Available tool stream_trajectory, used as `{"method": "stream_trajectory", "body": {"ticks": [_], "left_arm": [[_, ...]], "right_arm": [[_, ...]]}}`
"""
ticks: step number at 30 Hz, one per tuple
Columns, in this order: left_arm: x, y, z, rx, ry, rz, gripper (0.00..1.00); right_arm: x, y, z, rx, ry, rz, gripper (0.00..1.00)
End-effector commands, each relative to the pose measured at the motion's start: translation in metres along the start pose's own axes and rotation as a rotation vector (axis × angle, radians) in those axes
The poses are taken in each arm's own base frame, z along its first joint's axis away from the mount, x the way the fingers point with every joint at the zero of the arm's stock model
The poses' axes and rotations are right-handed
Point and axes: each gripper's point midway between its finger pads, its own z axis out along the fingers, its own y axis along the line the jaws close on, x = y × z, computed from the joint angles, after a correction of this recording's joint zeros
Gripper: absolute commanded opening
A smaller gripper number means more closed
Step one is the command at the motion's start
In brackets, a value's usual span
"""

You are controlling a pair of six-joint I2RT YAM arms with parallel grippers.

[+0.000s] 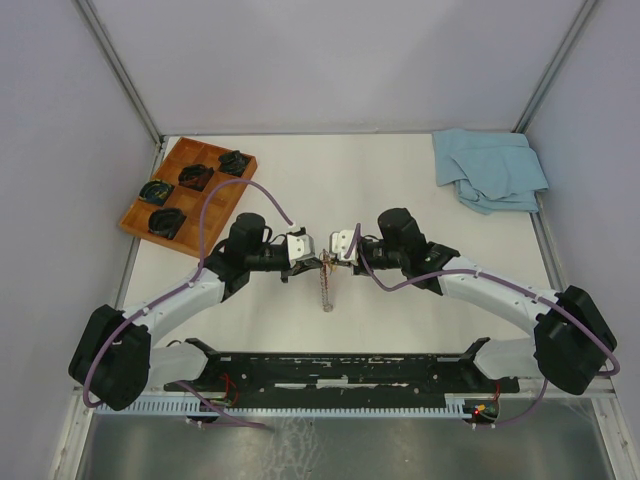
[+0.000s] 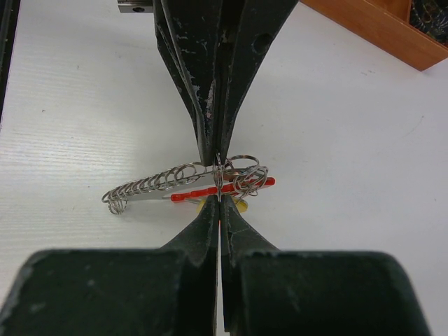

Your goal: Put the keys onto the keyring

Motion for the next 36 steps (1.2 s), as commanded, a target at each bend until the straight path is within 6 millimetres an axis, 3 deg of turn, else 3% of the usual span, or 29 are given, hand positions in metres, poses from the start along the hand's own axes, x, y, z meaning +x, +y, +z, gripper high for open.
{"method": "stream_trajectory", "body": {"ticks": [1, 21, 31, 36], "left_arm": [[-0.026, 0.005, 0.002, 0.025, -0.062, 0.054, 0.03], [-0.025, 0.004, 0.003, 0.038, -0.057, 0.052, 0.03], [-0.028, 0.004, 0.002, 0.038, -0.063, 0.060, 0.03], [-0.024, 0.006, 0.001, 0.020, -0.053, 0.060, 0.03]], "right_arm": [[-0.033, -0.015, 0.002, 0.021, -0.085, -0.072, 0.01], [-0.046, -0.005, 0.007, -0.054, -0.103, -0.094, 0.01], [-0.042, -0.003, 0.011, -0.063, -0.081, -0.093, 0.01], [-0.036, -0.009, 0.004, -0.005, -0.044, -0.091, 0.01]]}}
